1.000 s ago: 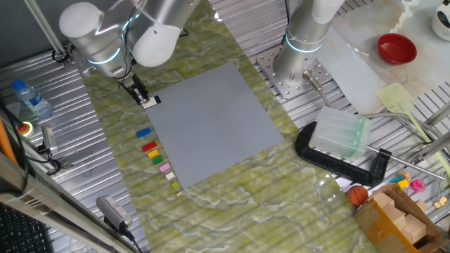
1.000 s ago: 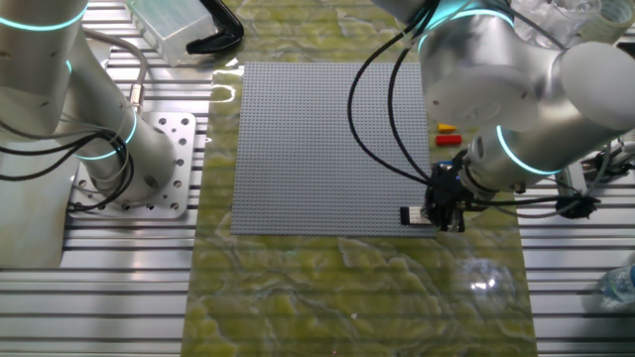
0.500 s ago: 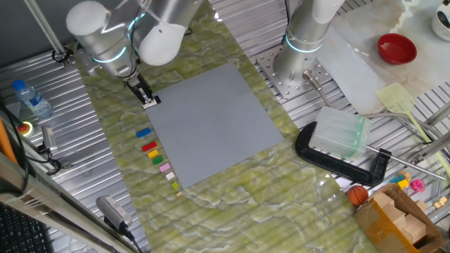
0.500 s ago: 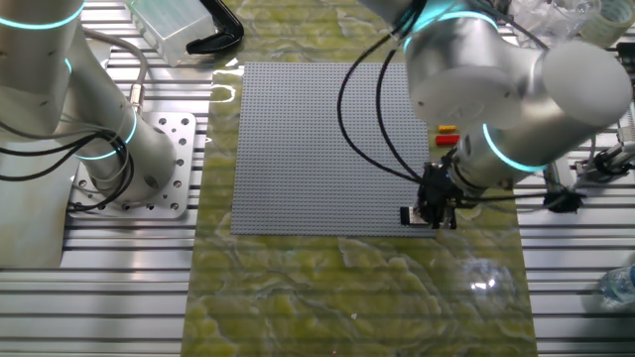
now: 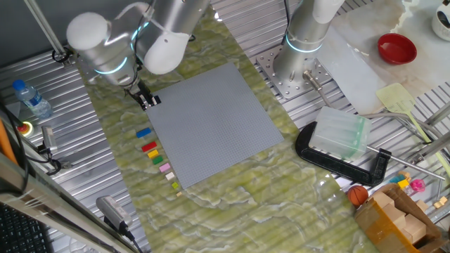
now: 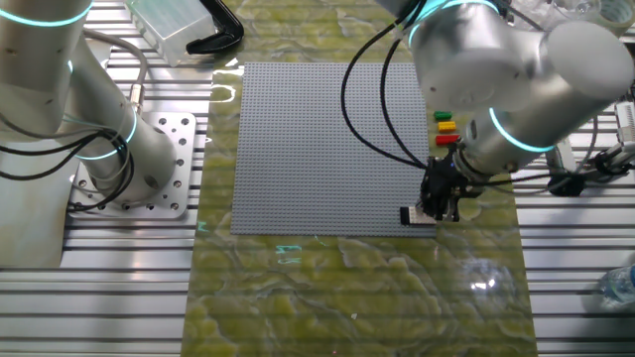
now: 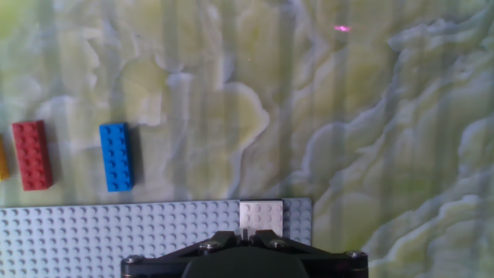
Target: Build with small Lego blocks
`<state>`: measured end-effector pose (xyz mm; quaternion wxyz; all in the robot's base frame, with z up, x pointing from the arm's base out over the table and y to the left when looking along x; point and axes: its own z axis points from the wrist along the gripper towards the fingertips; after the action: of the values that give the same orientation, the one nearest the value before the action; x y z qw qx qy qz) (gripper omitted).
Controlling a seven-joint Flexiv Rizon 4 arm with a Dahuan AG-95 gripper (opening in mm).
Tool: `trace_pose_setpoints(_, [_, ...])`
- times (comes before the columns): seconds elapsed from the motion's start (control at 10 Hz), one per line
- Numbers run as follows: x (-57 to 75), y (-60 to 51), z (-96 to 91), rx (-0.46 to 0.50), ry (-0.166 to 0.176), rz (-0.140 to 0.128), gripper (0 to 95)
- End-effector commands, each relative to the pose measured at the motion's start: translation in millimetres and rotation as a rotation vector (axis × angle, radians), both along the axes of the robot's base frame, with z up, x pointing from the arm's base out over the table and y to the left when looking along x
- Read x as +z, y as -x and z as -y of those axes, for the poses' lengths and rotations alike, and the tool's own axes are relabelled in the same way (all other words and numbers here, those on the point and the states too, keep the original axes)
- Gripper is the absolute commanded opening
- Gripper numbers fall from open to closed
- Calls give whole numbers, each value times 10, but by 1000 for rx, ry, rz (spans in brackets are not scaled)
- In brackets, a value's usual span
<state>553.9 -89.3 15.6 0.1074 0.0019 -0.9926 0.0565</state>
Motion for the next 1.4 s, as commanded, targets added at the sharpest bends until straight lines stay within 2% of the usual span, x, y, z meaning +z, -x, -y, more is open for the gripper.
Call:
trace_pose_setpoints(0.1, [-64,7,42,28,12,-7,0])
trace_pose_setpoints(0.2, [-25,14,71,16,-33,1,0])
trace_pose_setpoints(0.3, [24,14,71,4,-61,1,0])
trace_pose_setpoints(0.4, [113,10,52,2,-58,1,0])
trace_pose_setpoints(0.5, [140,15,54,14,-39,6,0])
trace_pose_setpoints(0.8, [209,50,108,28,-42,39,0])
trace_pose_setpoints(1.1, [143,20,132,26,-43,58,0])
trace_pose_setpoints(1.4, [75,9,160,23,-38,62,0])
